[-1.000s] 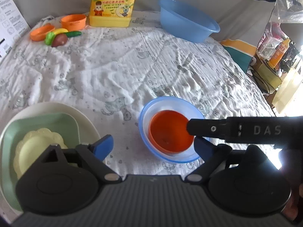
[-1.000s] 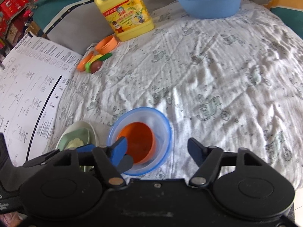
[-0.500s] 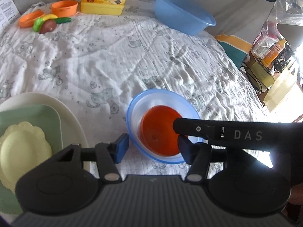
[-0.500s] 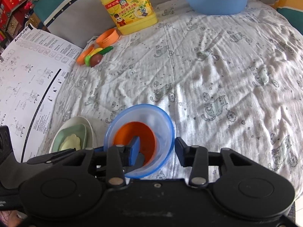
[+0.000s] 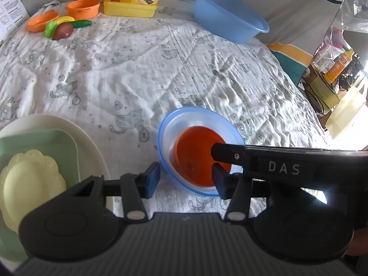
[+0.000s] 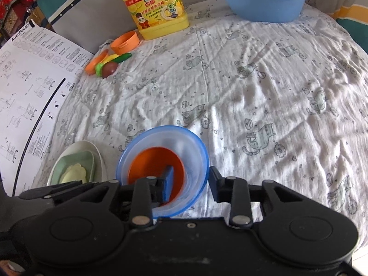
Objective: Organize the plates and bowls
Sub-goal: 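Carry the nested bowls with both tools onto the yellow plate on the green tray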
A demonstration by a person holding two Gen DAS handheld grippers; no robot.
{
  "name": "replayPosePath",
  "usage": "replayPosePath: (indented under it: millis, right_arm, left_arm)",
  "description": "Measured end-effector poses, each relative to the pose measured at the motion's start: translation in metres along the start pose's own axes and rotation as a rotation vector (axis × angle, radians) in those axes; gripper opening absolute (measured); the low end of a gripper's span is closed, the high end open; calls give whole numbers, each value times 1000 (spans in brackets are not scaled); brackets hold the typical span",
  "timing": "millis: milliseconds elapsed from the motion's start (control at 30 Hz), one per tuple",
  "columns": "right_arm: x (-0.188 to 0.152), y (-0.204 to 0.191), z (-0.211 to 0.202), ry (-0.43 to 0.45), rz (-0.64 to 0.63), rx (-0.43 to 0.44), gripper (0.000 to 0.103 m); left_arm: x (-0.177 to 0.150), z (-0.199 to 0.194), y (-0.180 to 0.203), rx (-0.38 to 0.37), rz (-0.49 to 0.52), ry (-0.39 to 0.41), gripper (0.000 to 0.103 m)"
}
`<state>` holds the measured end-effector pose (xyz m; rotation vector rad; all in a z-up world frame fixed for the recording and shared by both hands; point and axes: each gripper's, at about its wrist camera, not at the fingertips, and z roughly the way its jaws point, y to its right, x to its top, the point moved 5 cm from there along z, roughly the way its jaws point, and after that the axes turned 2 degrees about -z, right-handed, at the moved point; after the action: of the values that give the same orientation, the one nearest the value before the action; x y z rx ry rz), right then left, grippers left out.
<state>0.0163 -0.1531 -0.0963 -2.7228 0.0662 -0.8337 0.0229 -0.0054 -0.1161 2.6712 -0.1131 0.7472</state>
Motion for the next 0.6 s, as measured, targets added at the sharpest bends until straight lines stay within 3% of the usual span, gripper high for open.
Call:
replayPosePath:
  millis: [600]
  right_arm:
    - [14,-18,-14,5,-21,15,33]
  left_arm:
    - [12,-29,-4,20,-14,41,47]
